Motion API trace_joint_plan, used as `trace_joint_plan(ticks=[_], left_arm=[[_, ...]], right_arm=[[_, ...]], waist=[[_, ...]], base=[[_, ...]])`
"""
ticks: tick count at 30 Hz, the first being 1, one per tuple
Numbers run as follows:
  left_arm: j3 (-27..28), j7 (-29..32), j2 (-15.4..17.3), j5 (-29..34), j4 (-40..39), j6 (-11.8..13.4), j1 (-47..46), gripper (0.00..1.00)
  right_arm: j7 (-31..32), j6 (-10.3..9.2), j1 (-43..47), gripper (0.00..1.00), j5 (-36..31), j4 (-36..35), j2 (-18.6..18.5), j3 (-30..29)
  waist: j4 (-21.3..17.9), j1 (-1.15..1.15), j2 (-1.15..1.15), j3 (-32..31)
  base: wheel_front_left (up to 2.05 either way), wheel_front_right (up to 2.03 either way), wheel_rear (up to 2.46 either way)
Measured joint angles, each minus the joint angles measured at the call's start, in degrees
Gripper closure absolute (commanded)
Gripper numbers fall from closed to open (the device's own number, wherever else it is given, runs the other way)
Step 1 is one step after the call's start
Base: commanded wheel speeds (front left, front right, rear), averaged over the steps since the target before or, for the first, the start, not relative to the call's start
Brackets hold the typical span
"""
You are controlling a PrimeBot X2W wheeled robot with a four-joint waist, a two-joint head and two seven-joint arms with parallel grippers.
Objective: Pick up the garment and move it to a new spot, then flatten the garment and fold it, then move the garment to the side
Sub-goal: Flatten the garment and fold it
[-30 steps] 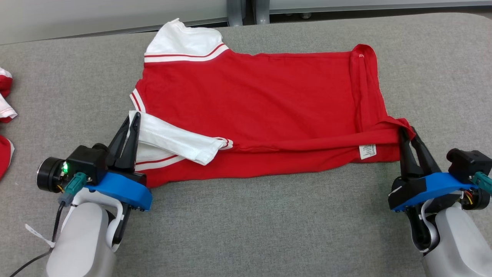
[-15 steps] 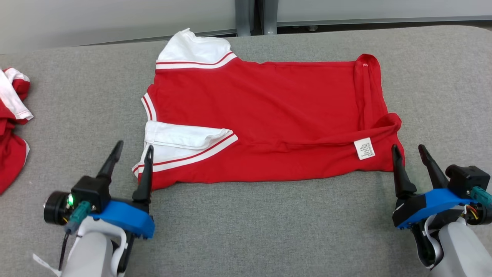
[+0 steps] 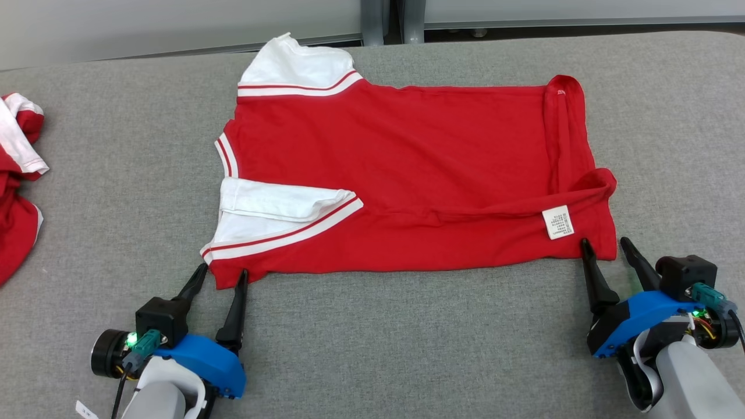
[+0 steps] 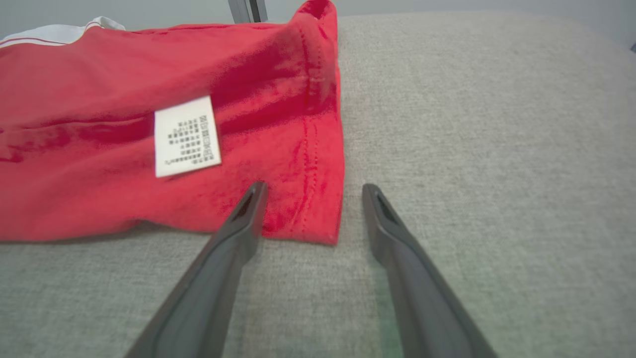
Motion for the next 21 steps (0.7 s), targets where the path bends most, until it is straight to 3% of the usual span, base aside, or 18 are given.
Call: trace_joint_plan(ticks=[5,6,7,8,21], left_arm=[[-0.89,-0.02,-0.35,-1.05,2.63,-0.48,-1.93,0.00],[-1.12,-0.02,-0.42,-1.33,2.96,-0.49,-2.17,0.48],[-1.29,-0.05,-0.44,-1.40,3.25,-0.51,-2.38,0.82],[-1.42,-0.13,-0.44,-1.48,3.50,-0.53,-2.59,1.00],[0.32,-0.10,-0.51,-3.02,-0.98,-0.25,0.71,1.00]], right_arm=[[0.66,0.00,-0.69,0.00,-0.05,1.42,0.25,0.76],[0.74,0.00,-0.84,0.57,-0.01,1.59,0.31,0.97],[0.79,0.00,-1.02,1.00,0.14,1.75,0.31,1.24],[0.82,0.00,-1.14,1.00,0.33,1.90,0.33,1.45],[-1.91,0.00,1.07,1.00,2.09,3.37,0.55,1.63]], waist=[[-0.20,0.00,0.00,0.25],[-0.22,0.00,0.00,0.22],[-0.25,0.00,0.00,0.19],[-0.28,0.00,0.00,0.15],[0.31,0.00,0.00,-3.31]], base=[[0.00,0.00,0.00],[0.00,0.00,0.00],[0.00,0.00,0.00],[0.00,0.00,0.00],[0.00,0.00,0.00]])
